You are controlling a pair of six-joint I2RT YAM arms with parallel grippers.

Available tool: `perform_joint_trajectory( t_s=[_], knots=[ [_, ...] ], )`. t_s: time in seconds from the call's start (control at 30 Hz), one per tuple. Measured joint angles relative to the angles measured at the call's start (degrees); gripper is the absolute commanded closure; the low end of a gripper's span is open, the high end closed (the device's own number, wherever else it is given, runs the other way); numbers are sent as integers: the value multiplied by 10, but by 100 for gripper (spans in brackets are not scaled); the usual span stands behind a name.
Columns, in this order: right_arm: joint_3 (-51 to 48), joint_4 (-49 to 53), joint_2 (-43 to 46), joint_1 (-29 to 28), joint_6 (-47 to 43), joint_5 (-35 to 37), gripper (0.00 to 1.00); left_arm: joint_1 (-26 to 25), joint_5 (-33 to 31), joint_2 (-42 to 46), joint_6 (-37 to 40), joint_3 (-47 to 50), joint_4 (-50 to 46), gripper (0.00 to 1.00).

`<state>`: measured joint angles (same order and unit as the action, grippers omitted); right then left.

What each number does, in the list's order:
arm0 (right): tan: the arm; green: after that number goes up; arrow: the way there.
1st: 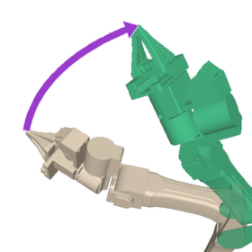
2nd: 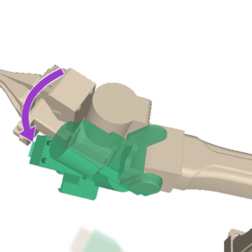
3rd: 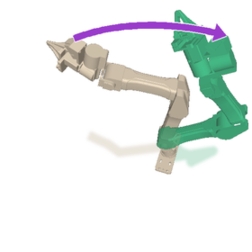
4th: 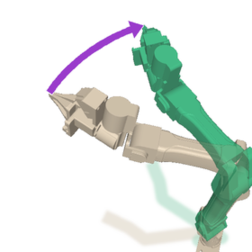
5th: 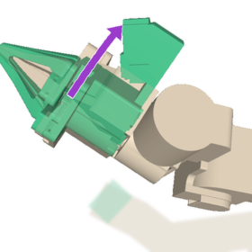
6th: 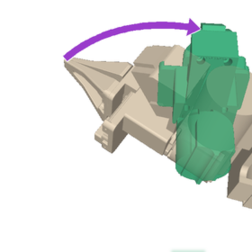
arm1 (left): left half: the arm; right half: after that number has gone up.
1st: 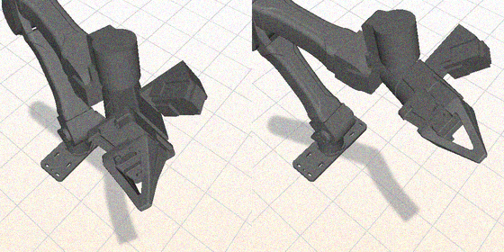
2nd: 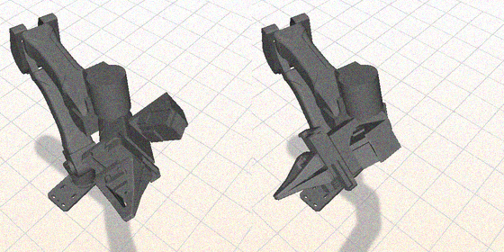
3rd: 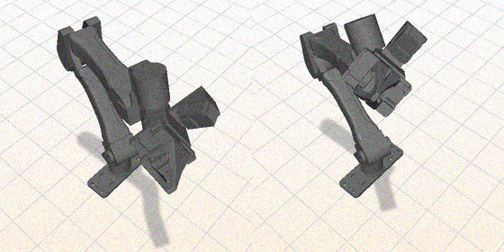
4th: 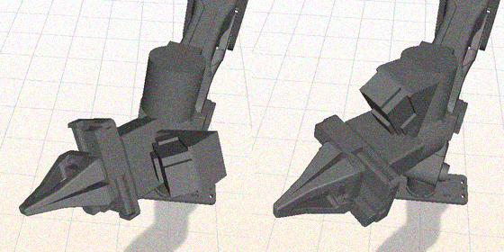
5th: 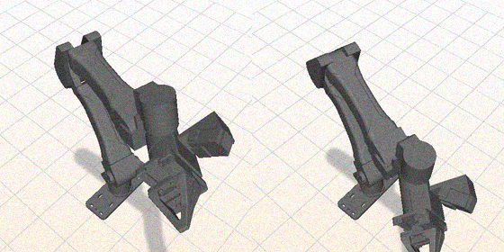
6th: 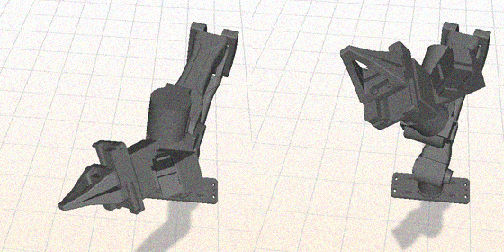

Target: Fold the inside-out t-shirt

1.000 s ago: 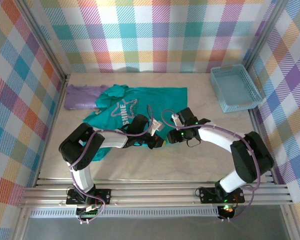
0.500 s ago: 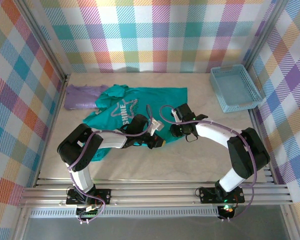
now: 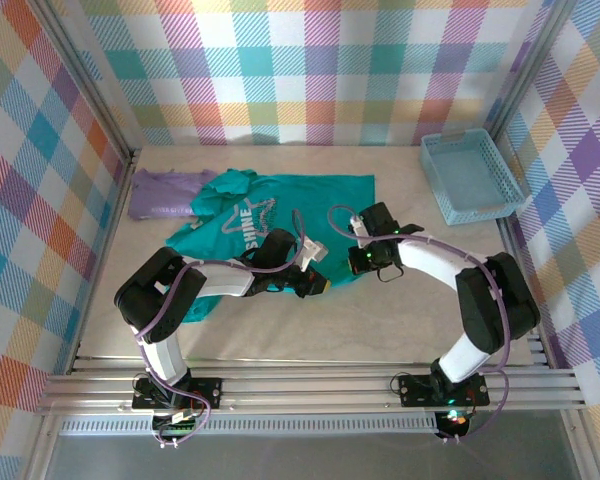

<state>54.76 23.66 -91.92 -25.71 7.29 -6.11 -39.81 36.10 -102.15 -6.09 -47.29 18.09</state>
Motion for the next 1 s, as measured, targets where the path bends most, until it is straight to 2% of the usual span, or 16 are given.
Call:
perform_joint_trajectory(
  t_s=[0.17,0.37,0.57,0.63,0.73,0.9,1.0],
  knots=[
    [-10,50,59,61,0,-136,100,0,-23,0,15,0,-14,100],
    [-88,53,122,123,47,-294,100,0,-36,0,42,0,-15,100],
    [-114,25,113,146,82,-386,99,-2,-37,0,57,0,-15,100],
    [-114,14,98,146,90,-390,95,-2,-36,0,59,0,-16,100],
    [-114,12,77,146,106,-358,87,-3,-36,-2,61,0,-19,100],
    [-115,19,79,146,129,-261,79,-9,-29,-5,69,0,-23,100],
    [-127,26,110,146,140,-202,75,-16,-23,-5,75,0,-30,100]
  ],
)
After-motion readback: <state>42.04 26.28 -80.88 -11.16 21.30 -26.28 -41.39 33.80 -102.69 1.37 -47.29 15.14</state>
